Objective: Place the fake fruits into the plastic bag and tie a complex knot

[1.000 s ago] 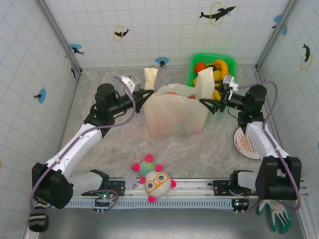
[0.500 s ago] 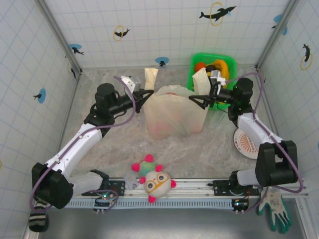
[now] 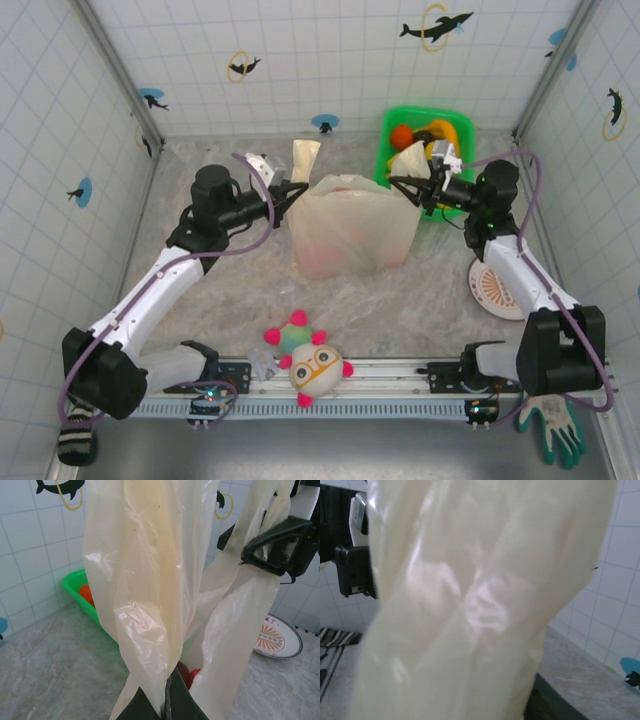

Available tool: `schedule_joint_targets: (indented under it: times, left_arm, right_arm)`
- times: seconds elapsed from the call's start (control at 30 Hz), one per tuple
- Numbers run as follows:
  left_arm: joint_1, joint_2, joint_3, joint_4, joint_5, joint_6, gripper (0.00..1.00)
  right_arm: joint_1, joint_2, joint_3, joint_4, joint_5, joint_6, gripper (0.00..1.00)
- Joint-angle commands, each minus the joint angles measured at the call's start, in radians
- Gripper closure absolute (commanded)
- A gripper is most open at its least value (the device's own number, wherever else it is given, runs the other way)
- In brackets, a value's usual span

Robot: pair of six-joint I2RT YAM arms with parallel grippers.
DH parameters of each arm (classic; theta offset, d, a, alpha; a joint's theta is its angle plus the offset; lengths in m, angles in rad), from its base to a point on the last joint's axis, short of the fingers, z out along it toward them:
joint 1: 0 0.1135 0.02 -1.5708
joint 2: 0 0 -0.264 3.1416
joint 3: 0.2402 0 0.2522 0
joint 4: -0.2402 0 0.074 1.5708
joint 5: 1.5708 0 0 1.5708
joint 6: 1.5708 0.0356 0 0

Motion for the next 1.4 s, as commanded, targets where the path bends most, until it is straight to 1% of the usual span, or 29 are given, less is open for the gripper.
schedule_joint_targets:
  times: [0.0,0.03,0.1,0.2,0.33,0.43,0.53,0.73,0.8,0.9,1.0,1.07,1.13,1.2,1.37]
  left_arm:
    - [-0.031,-0.001,0.064,-0.096,0.001,0.109,1.0]
    - [-0.058,0.002,0.074,-0.12,-0.01,0.133,1.0]
    - [-0.079,0.012,0.094,-0.165,-0.02,0.176,1.0]
    - [-0.108,0.023,0.11,-0.198,-0.017,0.237,1.0]
    - [-0.181,0.026,0.122,-0.239,-0.052,0.33,1.0]
    - [-0.214,0.06,0.173,-0.302,-0.061,0.36,1.0]
    - [-0.253,0.114,0.237,-0.387,-0.099,0.403,1.0]
    - [-0.321,0.232,0.372,-0.544,-0.191,0.47,1.0]
    - [-0.335,0.255,0.396,-0.566,-0.202,0.484,1.0]
    - [-0.353,0.281,0.421,-0.58,-0.211,0.502,1.0]
    - [-0.359,0.298,0.438,-0.592,-0.213,0.506,1.0]
    - [-0.362,0.304,0.444,-0.595,-0.214,0.508,1.0]
    - [-0.363,0.308,0.451,-0.6,-0.211,0.509,1.0]
    - [-0.366,0.311,0.458,-0.603,-0.208,0.511,1.0]
    - [-0.366,0.288,0.451,-0.6,-0.207,0.507,1.0]
  right_arm:
    - [0.024,-0.042,0.004,-0.142,0.082,-0.094,0.76]
    - [0.031,-0.048,0.007,-0.166,0.1,-0.11,0.8]
    - [0.04,-0.06,0.016,-0.217,0.129,-0.15,0.83]
    - [0.052,-0.071,0.023,-0.268,0.164,-0.194,0.84]
    - [0.083,-0.058,0.047,-0.371,0.218,-0.269,0.84]
    - [0.1,-0.051,0.05,-0.387,0.236,-0.294,0.83]
    - [0.116,-0.051,0.054,-0.408,0.24,-0.319,0.79]
    - [0.124,-0.07,0.085,-0.536,0.223,-0.406,0.73]
    - [0.124,-0.08,0.083,-0.564,0.224,-0.432,0.68]
    - [0.121,-0.096,0.08,-0.6,0.223,-0.459,0.54]
    - [0.097,-0.125,0.073,-0.634,0.201,-0.472,0.34]
    - [0.075,-0.157,0.059,-0.651,0.184,-0.473,0.16]
    - [0.047,-0.191,0.039,-0.664,0.165,-0.473,0.02]
    - [0.011,-0.226,0.022,-0.683,0.135,-0.472,0.01]
    - [-0.104,-0.32,-0.027,-0.698,-0.026,-0.449,0.0]
